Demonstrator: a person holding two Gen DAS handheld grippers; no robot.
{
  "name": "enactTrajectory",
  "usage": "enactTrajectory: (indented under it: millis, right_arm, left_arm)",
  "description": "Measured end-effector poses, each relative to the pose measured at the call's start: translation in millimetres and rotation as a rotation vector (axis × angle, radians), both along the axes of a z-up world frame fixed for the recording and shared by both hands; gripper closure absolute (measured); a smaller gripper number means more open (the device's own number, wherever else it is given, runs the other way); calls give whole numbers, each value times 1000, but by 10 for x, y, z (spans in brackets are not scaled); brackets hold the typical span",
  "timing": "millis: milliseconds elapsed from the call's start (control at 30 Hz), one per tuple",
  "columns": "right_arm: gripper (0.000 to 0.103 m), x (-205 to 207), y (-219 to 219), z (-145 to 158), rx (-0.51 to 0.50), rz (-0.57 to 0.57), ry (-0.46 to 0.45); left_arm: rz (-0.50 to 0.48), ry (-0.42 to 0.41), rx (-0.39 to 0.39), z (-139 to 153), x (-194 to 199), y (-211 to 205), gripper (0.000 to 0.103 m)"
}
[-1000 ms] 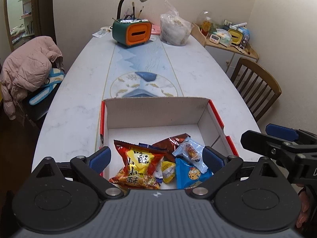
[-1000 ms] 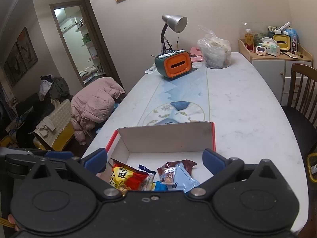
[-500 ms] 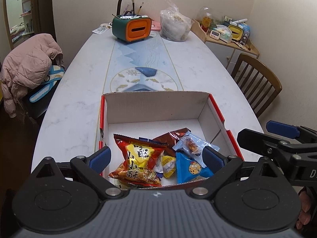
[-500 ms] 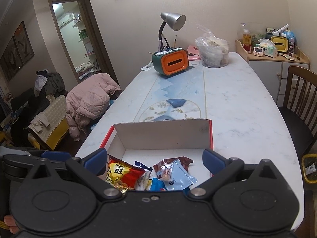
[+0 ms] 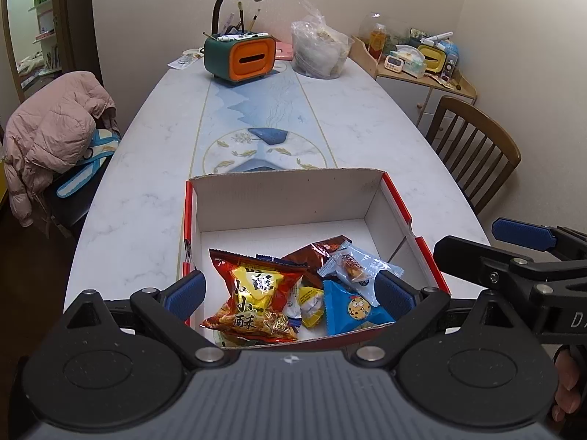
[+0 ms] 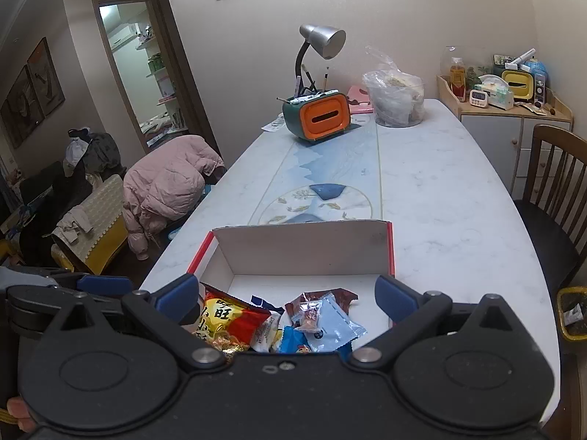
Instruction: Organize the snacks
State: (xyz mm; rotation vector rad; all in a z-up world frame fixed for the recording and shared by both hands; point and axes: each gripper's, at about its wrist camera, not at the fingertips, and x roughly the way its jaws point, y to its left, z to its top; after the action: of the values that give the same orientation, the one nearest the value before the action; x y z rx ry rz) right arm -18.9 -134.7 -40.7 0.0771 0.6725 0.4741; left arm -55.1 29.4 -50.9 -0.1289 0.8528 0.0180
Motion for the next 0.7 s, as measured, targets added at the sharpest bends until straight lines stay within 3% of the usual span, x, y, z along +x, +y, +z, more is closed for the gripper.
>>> enactTrajectory:
  millis: [700]
  right_arm:
    - [0,31,-57,30,0,-2,2]
  left_arm:
    - [16,1,14,28,-10,-1,4]
